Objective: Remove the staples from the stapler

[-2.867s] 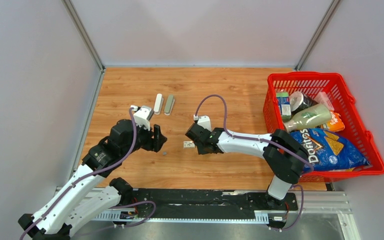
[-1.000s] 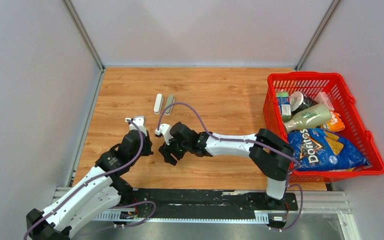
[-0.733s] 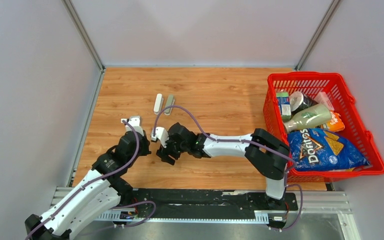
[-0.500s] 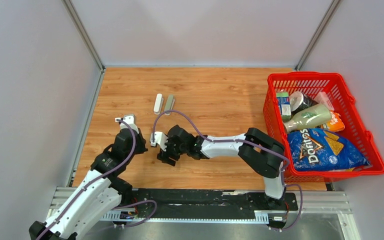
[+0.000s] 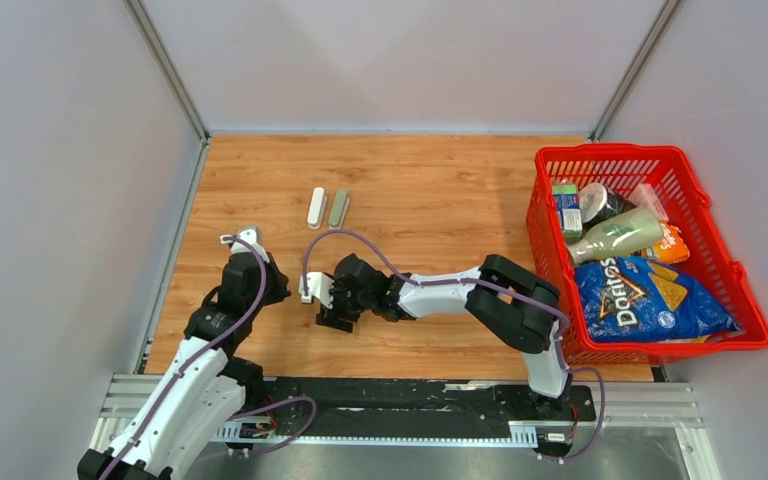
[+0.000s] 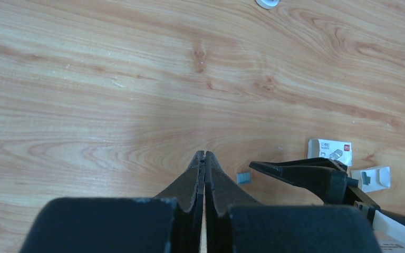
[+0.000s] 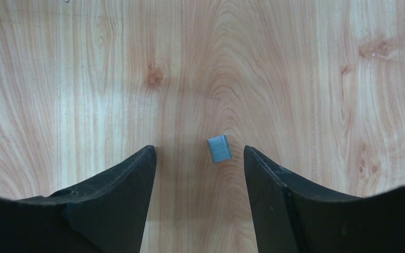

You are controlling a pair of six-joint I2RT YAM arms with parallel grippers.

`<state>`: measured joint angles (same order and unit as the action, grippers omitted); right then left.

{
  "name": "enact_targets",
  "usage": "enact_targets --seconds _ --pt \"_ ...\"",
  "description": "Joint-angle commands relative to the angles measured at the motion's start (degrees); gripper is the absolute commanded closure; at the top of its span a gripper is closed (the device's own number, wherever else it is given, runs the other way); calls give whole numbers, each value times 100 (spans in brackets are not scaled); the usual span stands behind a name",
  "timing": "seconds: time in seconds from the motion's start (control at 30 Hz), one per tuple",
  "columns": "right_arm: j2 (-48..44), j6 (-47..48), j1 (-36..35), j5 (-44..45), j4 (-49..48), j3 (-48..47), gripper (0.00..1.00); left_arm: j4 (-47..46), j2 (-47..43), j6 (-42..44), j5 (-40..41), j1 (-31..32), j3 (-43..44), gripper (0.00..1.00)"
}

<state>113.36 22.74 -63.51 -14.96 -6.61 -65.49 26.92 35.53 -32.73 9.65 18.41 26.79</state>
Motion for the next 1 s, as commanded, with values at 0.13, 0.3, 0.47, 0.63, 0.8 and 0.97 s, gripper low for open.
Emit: enact_targets --seconds 0.13,0.3,0.47,0.63,0.8,0.97 --pt "283 152 154 -217 -297 -174 36 -538 24 -32 -332 -251 -200 97" --pt "318 90 268 -367 -191 -210 40 -608 7 -14 -411 -347 -253 97" --pt "353 -24 400 -472 -157 -192 42 -670 7 30 -455 -382 -253 97" --pt "318 -94 435 -499 -279 -43 43 -705 33 47 -482 -391 -270 97" --pt "388 -121 435 -543 -262 -60 45 -749 86 56 -499 -409 -262 96" --pt "467 -156 427 -692 -122 -226 51 -776 103 56 -517 -409 -279 96"
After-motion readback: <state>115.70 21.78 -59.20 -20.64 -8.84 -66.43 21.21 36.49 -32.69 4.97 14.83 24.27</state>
